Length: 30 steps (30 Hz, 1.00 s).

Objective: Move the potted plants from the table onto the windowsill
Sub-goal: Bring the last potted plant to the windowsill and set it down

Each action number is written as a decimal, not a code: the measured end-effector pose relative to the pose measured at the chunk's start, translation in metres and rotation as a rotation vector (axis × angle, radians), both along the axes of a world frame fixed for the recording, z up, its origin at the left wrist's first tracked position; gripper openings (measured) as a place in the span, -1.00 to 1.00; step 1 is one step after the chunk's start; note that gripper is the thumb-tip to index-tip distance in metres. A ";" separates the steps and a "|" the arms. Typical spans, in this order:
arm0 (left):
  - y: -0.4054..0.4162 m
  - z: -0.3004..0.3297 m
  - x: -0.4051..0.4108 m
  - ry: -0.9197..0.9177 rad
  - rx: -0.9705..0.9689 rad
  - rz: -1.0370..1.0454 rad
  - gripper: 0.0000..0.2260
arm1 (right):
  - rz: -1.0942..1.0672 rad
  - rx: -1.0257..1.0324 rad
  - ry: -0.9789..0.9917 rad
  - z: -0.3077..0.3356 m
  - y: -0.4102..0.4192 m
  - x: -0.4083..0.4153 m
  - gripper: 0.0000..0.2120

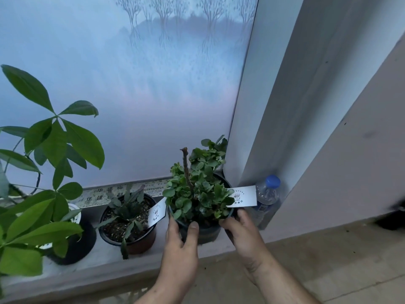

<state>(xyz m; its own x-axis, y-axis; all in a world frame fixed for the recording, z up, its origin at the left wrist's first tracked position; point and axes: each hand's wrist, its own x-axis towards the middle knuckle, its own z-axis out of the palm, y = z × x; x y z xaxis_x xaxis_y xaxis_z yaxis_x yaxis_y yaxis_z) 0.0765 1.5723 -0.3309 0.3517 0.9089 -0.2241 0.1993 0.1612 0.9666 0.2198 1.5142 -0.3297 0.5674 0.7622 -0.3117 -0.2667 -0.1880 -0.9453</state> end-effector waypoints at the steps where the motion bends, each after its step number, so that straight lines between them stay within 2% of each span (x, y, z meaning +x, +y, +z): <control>1: 0.001 0.001 0.000 0.000 -0.005 0.003 -0.58 | 0.005 0.003 -0.003 0.000 -0.002 -0.004 -0.65; 4: 0.007 0.008 0.001 -0.043 -0.049 0.004 -0.66 | 0.014 0.007 0.001 -0.004 -0.009 -0.015 -0.58; 7: 0.010 0.011 -0.001 -0.065 -0.077 -0.015 -0.55 | -0.033 0.003 -0.003 -0.008 -0.013 -0.021 -0.58; 9: 0.008 0.011 -0.001 -0.085 -0.068 0.008 -0.50 | -0.096 -0.010 -0.010 -0.009 -0.013 -0.014 -0.70; 13: -0.002 0.012 0.004 -0.079 -0.030 0.085 -0.33 | -0.179 0.032 0.132 -0.007 -0.006 0.005 -0.73; 17: -0.004 0.014 0.006 -0.110 -0.042 0.070 -0.39 | -0.160 0.082 0.215 -0.002 0.002 0.012 -0.68; 22: 0.001 0.016 0.001 -0.101 -0.062 -0.026 -0.41 | -0.096 0.121 0.155 0.002 0.008 0.015 -0.77; 26: 0.012 0.010 -0.005 -0.052 -0.056 -0.084 -0.47 | -0.115 0.151 0.150 -0.001 0.000 0.008 -0.75; 30: 0.015 0.005 -0.001 -0.039 -0.040 -0.033 -0.45 | -0.100 0.126 0.187 -0.005 -0.009 0.006 -0.78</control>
